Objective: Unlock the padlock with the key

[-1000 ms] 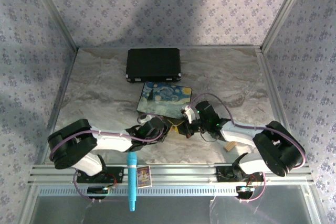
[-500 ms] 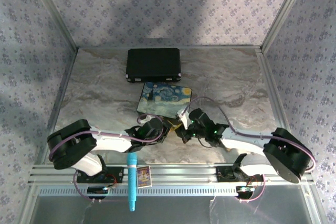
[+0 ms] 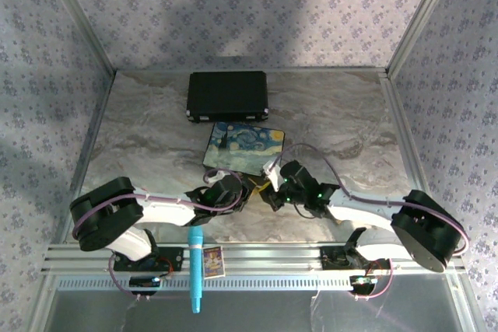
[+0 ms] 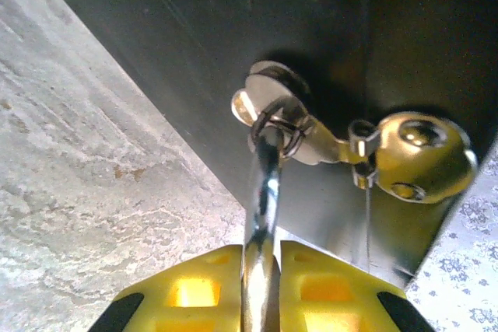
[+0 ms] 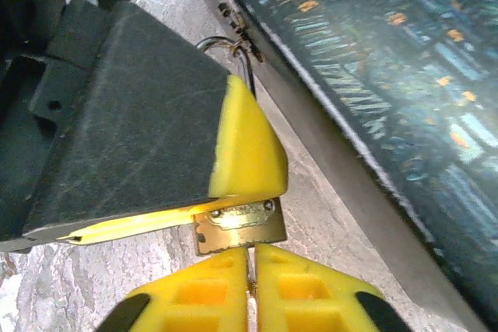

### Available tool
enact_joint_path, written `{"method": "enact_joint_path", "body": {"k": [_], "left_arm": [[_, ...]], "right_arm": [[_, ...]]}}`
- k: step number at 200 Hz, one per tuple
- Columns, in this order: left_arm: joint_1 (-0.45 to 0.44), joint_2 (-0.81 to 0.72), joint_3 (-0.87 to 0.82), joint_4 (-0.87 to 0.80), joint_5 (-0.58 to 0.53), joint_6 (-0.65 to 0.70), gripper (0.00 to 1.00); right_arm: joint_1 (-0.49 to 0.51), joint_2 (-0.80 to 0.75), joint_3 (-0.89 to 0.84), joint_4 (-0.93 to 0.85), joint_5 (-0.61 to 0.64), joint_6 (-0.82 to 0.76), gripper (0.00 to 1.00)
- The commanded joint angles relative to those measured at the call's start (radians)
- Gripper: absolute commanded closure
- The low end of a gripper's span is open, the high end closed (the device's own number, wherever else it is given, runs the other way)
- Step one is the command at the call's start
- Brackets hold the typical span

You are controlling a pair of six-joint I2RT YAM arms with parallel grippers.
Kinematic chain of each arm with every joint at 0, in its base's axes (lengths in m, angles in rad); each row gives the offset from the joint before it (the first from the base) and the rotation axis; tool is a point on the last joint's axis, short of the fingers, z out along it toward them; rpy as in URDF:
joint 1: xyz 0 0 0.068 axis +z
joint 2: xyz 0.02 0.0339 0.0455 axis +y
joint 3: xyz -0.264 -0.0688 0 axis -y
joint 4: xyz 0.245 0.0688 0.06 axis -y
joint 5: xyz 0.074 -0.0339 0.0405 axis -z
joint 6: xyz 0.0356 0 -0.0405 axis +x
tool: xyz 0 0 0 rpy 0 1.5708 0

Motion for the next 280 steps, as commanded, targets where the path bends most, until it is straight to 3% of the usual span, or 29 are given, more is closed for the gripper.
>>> {"method": "enact_joint_path", "body": {"k": [1,33,62,82,154,192,223,254,280], "left_arm": [[-0.021,-0.025,0.011,0.006,0.052,-0.002,1.0],[-0.02,-0.013,0.013,-0.011,0.043,0.0,1.0],[-0.02,0.0,0.028,-0.054,0.04,0.012,1.0],[-0.019,0.01,0.03,-0.077,0.036,0.015,1.0],[-0.002,-0.01,0.071,-0.253,0.029,0.092,1.0],[0.053,-0.034,0.069,-0.363,0.064,0.2,1.0],[0.095,-0.093,0.074,-0.546,0.047,0.32,1.0],[0.106,-0.134,0.142,-0.795,-0.031,0.483,0.88],[0.112,-0.106,0.202,-0.92,-0.072,0.585,0.84]], "right_arm": [[-0.033,-0.062,-0.015,0.012,0.112,0.052,0.79],[-0.037,-0.165,-0.028,-0.05,0.11,0.075,0.6],[-0.046,-0.218,-0.005,-0.132,0.17,0.153,0.28],[-0.068,-0.201,0.073,-0.253,0.265,0.221,0.2],[-0.207,0.033,0.302,-0.43,0.266,0.343,0.2],[-0.21,0.169,0.333,-0.414,0.247,0.337,0.25],[-0.212,0.228,0.332,-0.407,0.25,0.337,0.27],[-0.211,0.252,0.328,-0.384,0.231,0.342,0.27],[-0.21,0.269,0.337,-0.388,0.23,0.338,0.28]]}}
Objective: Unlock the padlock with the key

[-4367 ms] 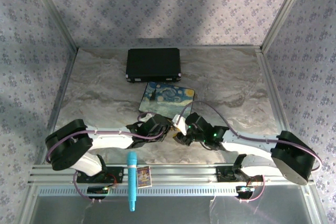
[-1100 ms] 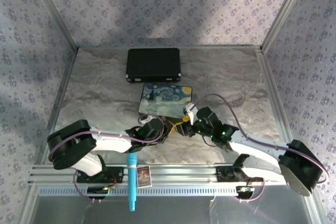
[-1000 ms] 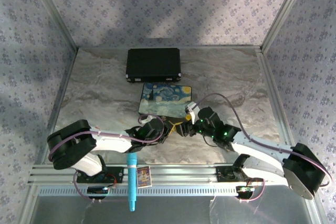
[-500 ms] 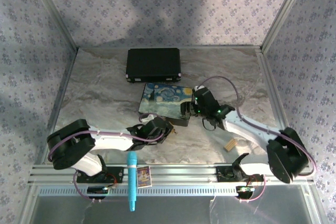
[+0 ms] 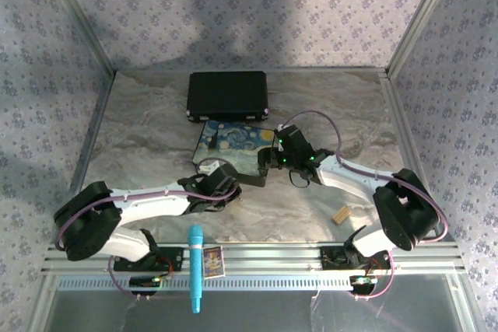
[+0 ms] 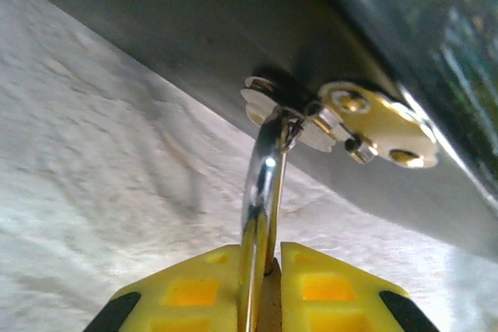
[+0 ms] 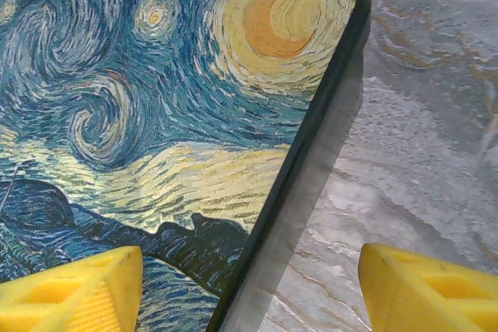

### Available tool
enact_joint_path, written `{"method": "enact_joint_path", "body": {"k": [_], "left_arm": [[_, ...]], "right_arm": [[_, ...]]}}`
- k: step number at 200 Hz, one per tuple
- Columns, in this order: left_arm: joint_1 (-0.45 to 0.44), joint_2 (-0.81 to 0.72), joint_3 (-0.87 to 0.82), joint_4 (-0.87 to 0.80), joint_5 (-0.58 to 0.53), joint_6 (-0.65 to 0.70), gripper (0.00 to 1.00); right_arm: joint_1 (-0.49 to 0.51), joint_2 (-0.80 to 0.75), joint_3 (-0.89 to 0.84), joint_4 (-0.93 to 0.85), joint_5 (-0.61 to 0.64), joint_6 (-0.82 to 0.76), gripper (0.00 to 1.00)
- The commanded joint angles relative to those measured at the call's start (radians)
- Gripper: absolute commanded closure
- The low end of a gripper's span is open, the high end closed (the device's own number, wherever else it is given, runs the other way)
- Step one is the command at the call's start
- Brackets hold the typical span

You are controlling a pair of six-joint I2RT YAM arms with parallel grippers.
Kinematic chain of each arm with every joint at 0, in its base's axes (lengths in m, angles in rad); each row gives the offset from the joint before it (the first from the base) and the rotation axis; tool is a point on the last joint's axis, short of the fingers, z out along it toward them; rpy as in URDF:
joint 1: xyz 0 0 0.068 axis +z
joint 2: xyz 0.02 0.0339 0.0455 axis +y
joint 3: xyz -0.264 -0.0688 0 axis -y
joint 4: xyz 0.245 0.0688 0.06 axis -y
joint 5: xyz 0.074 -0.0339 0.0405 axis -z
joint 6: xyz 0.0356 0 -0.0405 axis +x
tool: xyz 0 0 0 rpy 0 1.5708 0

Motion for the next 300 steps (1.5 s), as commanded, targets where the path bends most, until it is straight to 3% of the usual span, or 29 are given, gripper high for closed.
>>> {"method": "enact_joint_path", "body": {"k": [1,39,85,150,163,180,218,259,300], "left_arm": [[0.011,0.009,0.052,-0.291,-0.093,0.147,0.84],[0.006,0.091,0.108,-0.333,-0.113,0.191,0.8],[-0.071,0.195,0.224,-0.459,-0.234,0.192,0.75],[-0.116,0.241,0.244,-0.457,-0.242,0.173,0.65],[-0.122,0.25,0.244,-0.464,-0.249,0.174,0.65],[-0.128,0.262,0.245,-0.463,-0.248,0.171,0.75],[-0.131,0.271,0.254,-0.483,-0.263,0.166,0.86],[-0.14,0.322,0.336,-0.653,-0.374,0.208,0.86],[-0.181,0.432,0.43,-0.737,-0.417,0.236,0.81]], "right_arm": [[-0.012,0.055,-0.018,-0.127,0.062,-0.006,0.28],[-0.009,0.066,-0.019,-0.115,0.047,-0.001,0.28],[-0.008,0.071,-0.029,-0.112,0.046,-0.002,0.28],[-0.007,0.087,-0.031,-0.099,0.048,0.0,0.28],[-0.007,0.093,-0.03,-0.097,0.045,0.0,0.28],[-0.006,0.101,-0.027,-0.096,0.041,0.001,0.28],[-0.005,0.111,-0.025,-0.096,0.045,-0.003,0.28],[-0.004,0.112,-0.022,-0.098,0.039,-0.005,0.28],[-0.006,0.118,-0.019,-0.105,0.043,-0.013,0.28]]}}
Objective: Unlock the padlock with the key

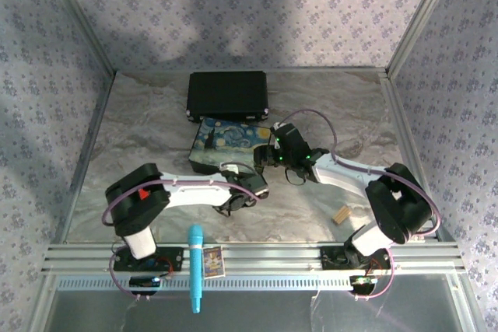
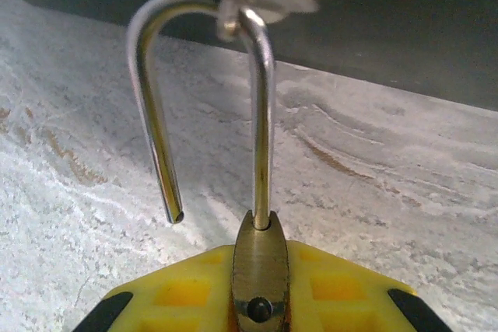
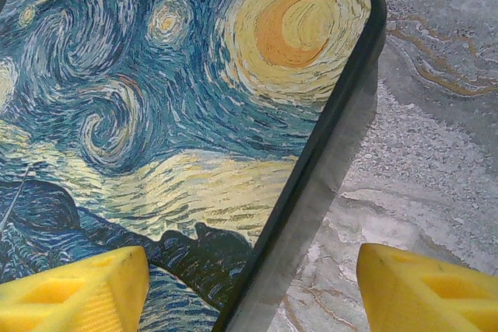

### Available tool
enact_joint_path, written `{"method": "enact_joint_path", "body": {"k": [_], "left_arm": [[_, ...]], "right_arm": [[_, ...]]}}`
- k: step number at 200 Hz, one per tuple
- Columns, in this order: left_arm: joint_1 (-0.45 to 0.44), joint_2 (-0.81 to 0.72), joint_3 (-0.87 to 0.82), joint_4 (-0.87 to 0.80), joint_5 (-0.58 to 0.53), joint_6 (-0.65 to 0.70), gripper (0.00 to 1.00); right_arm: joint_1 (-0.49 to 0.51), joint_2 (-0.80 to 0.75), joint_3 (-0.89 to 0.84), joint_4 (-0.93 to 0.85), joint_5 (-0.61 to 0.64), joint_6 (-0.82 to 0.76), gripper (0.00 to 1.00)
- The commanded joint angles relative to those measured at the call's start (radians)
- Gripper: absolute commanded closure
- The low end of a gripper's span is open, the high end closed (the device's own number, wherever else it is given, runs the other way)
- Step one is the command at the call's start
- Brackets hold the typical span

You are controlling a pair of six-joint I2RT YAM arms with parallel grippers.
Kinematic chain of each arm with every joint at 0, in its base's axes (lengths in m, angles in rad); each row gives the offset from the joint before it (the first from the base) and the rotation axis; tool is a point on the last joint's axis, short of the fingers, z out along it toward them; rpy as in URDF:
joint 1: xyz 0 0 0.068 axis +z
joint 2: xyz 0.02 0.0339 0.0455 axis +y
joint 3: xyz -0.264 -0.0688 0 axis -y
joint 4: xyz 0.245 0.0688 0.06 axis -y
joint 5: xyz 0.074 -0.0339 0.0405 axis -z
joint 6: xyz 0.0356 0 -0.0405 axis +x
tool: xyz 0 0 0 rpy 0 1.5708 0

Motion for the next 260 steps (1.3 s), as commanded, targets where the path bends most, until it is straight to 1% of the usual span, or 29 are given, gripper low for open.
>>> {"method": "enact_joint_path", "body": {"k": [1,35,76,88,114,122,129,142,153,160,174,176,188,192,226,245,260], "left_arm": [[-0.026,0.048,0.057,-0.135,-0.081,0.016,0.8],[-0.071,0.097,0.124,-0.175,-0.126,0.014,0.75],[-0.094,0.128,0.164,-0.182,-0.107,0.012,0.72],[-0.094,0.126,0.163,-0.186,-0.106,0.005,0.66],[-0.094,0.102,0.153,-0.176,-0.108,0.006,0.6],[-0.094,0.092,0.149,-0.166,-0.107,0.012,0.55],[-0.093,0.083,0.147,-0.165,-0.107,0.012,0.53],[-0.093,0.062,0.145,-0.163,-0.107,0.015,0.44],[-0.094,0.03,0.137,-0.155,-0.106,0.019,0.32],[-0.094,-0.001,0.125,-0.138,-0.103,0.029,0.21],[-0.092,-0.076,0.095,-0.094,-0.1,0.05,0.02],[-0.092,-0.087,0.091,-0.089,-0.101,0.053,0.0],[-0.091,-0.154,0.072,-0.058,-0.101,0.066,0.0],[-0.092,-0.175,0.065,-0.049,-0.1,0.072,0.0],[-0.071,-0.349,0.018,0.017,-0.089,0.083,0.0],[-0.033,-0.447,-0.042,0.103,-0.036,0.099,0.0],[0.006,-0.524,-0.096,0.153,0.011,0.11,0.0]], "right_arm": [[-0.008,0.062,-0.033,-0.18,0.065,-0.013,0.28],[-0.009,0.061,-0.037,-0.183,0.066,-0.009,0.28],[-0.009,0.072,-0.035,-0.168,0.064,-0.006,0.28],[-0.01,0.075,-0.032,-0.167,0.06,-0.006,0.28],[-0.012,0.069,-0.026,-0.17,0.06,-0.013,0.27],[-0.016,0.066,-0.023,-0.17,0.059,-0.015,0.27],[-0.02,0.064,-0.019,-0.171,0.057,-0.018,0.27],[-0.027,0.062,-0.007,-0.178,0.055,-0.028,0.26],[-0.032,0.053,0.006,-0.183,0.052,-0.042,0.25],[-0.035,0.045,0.012,-0.181,0.045,-0.059,0.23],[-0.038,0.025,0.028,-0.173,0.028,-0.104,0.13],[-0.039,0.021,0.029,-0.172,0.027,-0.111,0.11],[-0.039,-0.001,0.042,-0.168,0.031,-0.137,0.03],[-0.04,-0.008,0.045,-0.164,0.027,-0.146,0.01],[-0.065,-0.092,0.073,-0.19,0.013,-0.154,0.01],[-0.07,-0.162,0.051,-0.186,-0.015,-0.166,0.01],[-0.066,-0.237,0.01,-0.169,-0.077,-0.176,0.01]]}}
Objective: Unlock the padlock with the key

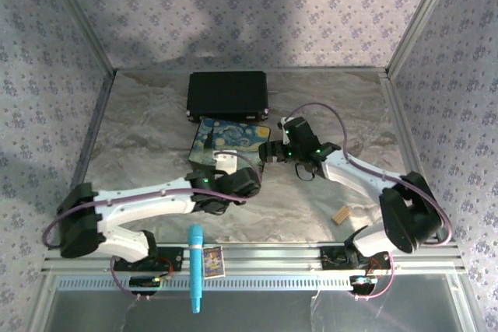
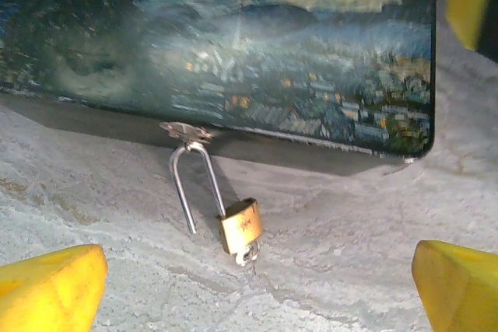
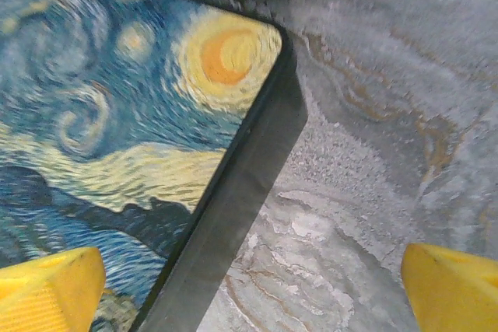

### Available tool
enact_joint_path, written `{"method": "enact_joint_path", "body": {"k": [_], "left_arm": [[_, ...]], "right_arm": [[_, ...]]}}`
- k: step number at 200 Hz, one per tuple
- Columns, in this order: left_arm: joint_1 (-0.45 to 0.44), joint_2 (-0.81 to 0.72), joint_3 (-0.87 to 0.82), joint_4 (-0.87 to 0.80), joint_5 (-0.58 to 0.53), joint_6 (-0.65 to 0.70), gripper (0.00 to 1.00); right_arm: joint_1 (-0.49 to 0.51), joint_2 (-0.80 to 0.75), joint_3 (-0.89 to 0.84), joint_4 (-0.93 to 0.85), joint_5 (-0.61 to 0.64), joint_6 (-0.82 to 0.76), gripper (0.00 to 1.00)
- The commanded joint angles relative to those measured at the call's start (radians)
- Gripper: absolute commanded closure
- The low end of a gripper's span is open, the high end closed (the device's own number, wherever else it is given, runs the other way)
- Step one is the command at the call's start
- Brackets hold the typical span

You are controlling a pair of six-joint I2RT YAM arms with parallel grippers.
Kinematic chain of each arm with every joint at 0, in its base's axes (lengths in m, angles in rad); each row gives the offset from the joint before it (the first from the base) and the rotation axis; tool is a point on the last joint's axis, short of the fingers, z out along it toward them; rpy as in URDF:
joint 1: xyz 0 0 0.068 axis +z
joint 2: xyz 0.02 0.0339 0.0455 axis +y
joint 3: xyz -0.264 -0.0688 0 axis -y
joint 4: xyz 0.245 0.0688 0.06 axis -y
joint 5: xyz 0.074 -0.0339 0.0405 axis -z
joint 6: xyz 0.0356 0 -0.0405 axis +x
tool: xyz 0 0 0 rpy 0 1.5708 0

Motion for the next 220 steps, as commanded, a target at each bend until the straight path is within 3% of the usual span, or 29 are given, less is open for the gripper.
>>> {"method": "enact_joint_path", "body": {"k": [1,25,60,96,131,197,220], "left_arm": [[0.055,-0.102,-0.077,0.088,0.061,0.033,0.0],[0.121,-0.207,-0.137,0.107,0.11,0.055,0.0],[0.237,-0.342,-0.219,0.123,0.231,0.065,0.0],[0.371,-0.467,-0.343,0.211,0.372,0.021,0.0],[0.392,-0.51,-0.382,0.211,0.388,-0.002,0.0],[0.396,-0.555,-0.408,0.175,0.37,-0.01,0.0],[0.396,-0.552,-0.416,0.181,0.374,-0.014,0.0]], "right_arm": [[0.002,-0.124,-0.031,-0.018,-0.072,-0.04,0.01],[0.058,-0.22,-0.094,-0.014,-0.166,-0.082,0.07],[0.253,-0.278,-0.168,0.018,-0.108,-0.081,0.14],[0.38,-0.133,-0.187,0.156,-0.027,0.003,0.29],[0.502,0.037,-0.128,0.224,0.187,0.096,0.32],[0.529,0.231,-0.066,0.303,0.255,0.161,0.37],[0.517,0.278,-0.05,0.333,0.242,0.154,0.44]]}}
